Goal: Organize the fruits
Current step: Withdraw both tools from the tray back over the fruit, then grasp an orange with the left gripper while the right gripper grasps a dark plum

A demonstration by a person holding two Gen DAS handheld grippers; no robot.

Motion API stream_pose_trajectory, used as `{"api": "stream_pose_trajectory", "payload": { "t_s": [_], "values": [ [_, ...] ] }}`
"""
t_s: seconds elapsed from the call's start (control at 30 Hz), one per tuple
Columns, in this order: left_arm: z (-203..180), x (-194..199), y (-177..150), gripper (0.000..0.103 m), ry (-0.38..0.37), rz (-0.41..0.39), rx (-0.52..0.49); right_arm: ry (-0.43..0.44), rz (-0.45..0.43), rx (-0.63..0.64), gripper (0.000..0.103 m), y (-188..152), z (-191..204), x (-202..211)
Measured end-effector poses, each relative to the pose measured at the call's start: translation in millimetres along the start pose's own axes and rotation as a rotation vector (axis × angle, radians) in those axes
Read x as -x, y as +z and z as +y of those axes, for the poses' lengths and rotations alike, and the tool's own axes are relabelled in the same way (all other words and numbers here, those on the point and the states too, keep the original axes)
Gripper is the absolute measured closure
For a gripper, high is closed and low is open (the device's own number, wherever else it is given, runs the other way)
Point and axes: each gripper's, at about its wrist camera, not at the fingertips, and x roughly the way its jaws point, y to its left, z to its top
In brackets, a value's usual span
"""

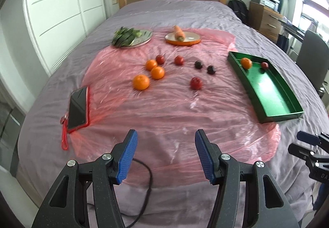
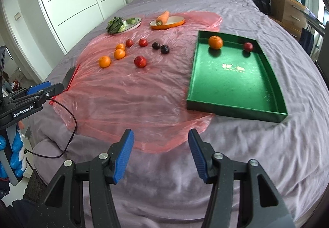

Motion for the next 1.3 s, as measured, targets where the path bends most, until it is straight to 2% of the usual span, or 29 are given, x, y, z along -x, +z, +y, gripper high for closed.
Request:
{"api": "stream_pose_trajectory", "payload": {
  "t_s": [0.43,0.63,1.13,1.3],
  "values": [
    [67.6,-35.1,-4.6,0.051,0.061,0.076,0.222,0.055,0.086,0.058,0.003,-2.0,31.8,-37.2],
    [86.6,-50.8,-3.8,0.051,0.091,0.102,0.265,0.075,0.112,0.075,0.003,4.1,38.7,-53.0],
    [86.1,-92.7,39.1,0.051,0.000,0.140,0.326,0.085,0.117,0.106,0.003,47.8,40.6,-89.0],
    [75.9,-114.4,60.4,0.051,-0.017,0.133,0.292,0.077,0.104,0.104,0.003,70.3,34.3,-102.3]
  ]
}}
